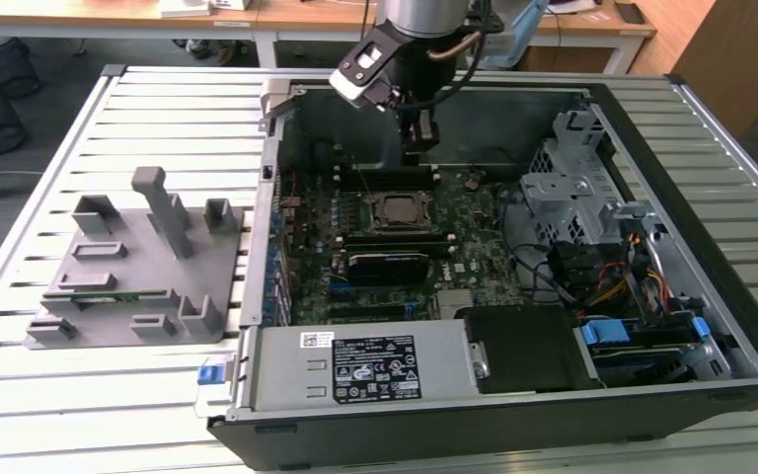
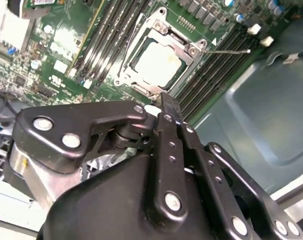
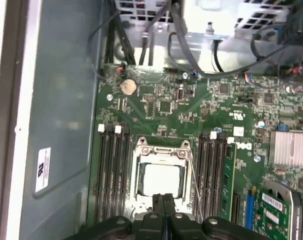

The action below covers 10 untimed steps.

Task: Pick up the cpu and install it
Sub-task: 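Install the first cpu locking lever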

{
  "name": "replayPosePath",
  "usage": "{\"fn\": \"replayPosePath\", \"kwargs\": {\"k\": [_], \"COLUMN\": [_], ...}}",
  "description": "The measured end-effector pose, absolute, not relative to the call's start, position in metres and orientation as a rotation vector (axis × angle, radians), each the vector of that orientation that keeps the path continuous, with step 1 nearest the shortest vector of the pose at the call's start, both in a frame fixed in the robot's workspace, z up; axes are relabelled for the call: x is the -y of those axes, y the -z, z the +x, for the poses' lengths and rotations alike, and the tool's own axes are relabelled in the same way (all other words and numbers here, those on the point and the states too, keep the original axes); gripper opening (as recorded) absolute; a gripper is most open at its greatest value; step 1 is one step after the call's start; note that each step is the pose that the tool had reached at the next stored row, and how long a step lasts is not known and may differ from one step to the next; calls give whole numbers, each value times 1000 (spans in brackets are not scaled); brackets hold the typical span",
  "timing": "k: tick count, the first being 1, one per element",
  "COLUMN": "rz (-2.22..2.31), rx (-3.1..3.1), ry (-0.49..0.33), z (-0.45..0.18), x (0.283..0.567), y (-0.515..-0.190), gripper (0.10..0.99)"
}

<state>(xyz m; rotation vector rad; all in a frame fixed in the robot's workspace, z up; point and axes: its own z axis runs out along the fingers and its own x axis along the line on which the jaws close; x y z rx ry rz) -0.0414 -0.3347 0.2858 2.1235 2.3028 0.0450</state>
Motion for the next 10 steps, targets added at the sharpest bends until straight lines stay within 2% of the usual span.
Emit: {"fn": "replayPosePath", "kwargs": {"k": [10], "rz": [1906], "rx": [-2489], "ry": [-46], "z": [-41], "x": [335], "y": [-286], "gripper": [106]}}
